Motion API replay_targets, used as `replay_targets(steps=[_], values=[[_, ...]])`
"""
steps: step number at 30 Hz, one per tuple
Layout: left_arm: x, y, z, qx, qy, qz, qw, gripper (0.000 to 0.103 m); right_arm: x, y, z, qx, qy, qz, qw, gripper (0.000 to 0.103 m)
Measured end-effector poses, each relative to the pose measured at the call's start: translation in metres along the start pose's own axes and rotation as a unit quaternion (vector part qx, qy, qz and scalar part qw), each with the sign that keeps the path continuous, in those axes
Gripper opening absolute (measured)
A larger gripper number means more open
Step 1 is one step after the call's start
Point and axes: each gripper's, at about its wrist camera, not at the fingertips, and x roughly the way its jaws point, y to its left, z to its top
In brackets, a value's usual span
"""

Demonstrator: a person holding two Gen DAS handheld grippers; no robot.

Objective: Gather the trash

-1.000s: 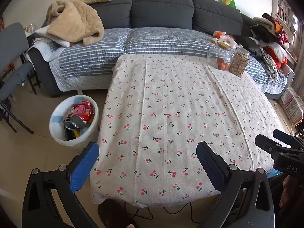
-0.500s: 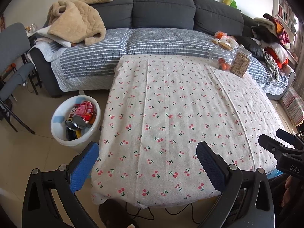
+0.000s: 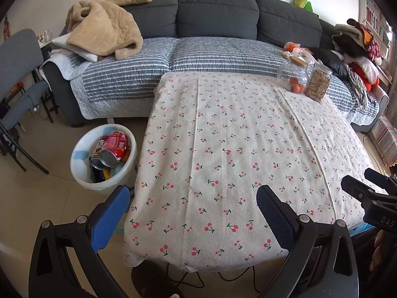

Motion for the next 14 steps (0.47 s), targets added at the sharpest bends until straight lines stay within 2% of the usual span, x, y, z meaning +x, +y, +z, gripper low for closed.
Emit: replay_targets(steps=[9,14], values=[[-0.001,0.005,-0.001,-0.008,0.001,-0.002,1.0,0.103,0.002,0.004,0.0,-0.007,0.001,-0.004,1.0,0.098],[-0.002,0.014,-0.001,-0.02,0.011,-0.024,0.9994,0.103,0.007,0.006,-0.001,-0.01,0.003,-0.01,1.0,0.099]])
